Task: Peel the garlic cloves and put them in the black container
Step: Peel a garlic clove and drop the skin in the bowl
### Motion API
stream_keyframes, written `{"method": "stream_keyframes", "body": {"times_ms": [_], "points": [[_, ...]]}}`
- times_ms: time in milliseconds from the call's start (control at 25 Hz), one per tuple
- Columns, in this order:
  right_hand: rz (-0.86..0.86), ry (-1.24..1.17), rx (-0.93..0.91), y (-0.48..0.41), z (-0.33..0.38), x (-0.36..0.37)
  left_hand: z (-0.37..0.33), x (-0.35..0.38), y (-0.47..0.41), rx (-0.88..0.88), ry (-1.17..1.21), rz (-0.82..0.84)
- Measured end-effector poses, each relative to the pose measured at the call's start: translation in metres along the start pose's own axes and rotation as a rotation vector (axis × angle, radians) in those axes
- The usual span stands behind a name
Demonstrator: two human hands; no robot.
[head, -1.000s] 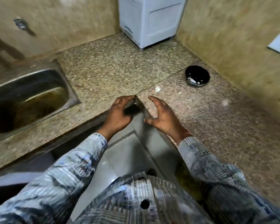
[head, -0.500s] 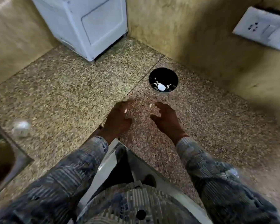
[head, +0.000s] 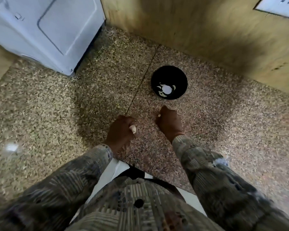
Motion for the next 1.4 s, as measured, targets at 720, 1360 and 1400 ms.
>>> {"method": "stream_keyframes", "body": {"times_ms": [720, 1360, 1400], "points": [[-0.034, -0.652, 0.161, 0.006, 0.024, -0.043, -0.03, -0.012, -0.042, -0.522, 1.211, 0.502], [0.084, -1.059, 0.276, 0.084, 0.009, -0.006, -0.025, -0.007, -0.009, -0.202, 1.18, 0.456], [0.084, -1.076, 0.268, 0.085, 0.007, -0.005, -0.025, -0.007, -0.007, -0.178, 1.168, 0.445]]}}
Point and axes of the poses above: each hand's wrist, its own y-axis away from the middle knuckle, its own x-axis out of the palm, z = x × y, the point moved 1 cm from there along -y, towards the middle knuckle, and after that the axes turned 11 degrees about -y, right-handed, at the moved point
